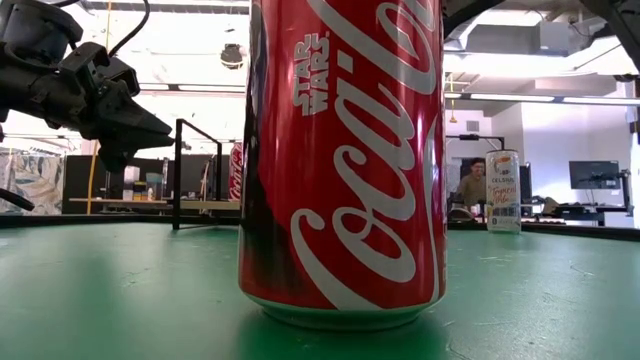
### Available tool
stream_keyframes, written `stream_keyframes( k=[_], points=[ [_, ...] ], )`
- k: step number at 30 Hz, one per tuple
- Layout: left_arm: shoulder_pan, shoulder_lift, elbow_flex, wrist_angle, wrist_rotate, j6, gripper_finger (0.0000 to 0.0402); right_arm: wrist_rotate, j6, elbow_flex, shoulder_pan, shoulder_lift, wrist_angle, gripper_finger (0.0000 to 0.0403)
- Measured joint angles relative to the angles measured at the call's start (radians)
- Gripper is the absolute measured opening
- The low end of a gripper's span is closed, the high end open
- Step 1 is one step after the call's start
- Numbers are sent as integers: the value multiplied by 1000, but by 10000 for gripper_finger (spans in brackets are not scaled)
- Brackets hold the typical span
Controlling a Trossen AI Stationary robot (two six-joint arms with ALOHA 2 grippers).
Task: Place canned beverage on shelf
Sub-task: Put the top blue soda can on the shelf
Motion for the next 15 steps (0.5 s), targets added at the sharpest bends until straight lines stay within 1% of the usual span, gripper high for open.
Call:
stream_keyframes(
  k=[3,15],
  points=[
    [0,0,0,0,0,0,88,1,0,0,-1,0,40,17],
    [0,0,0,0,0,0,88,10,34,0,-13,0,133,20]
  ],
)
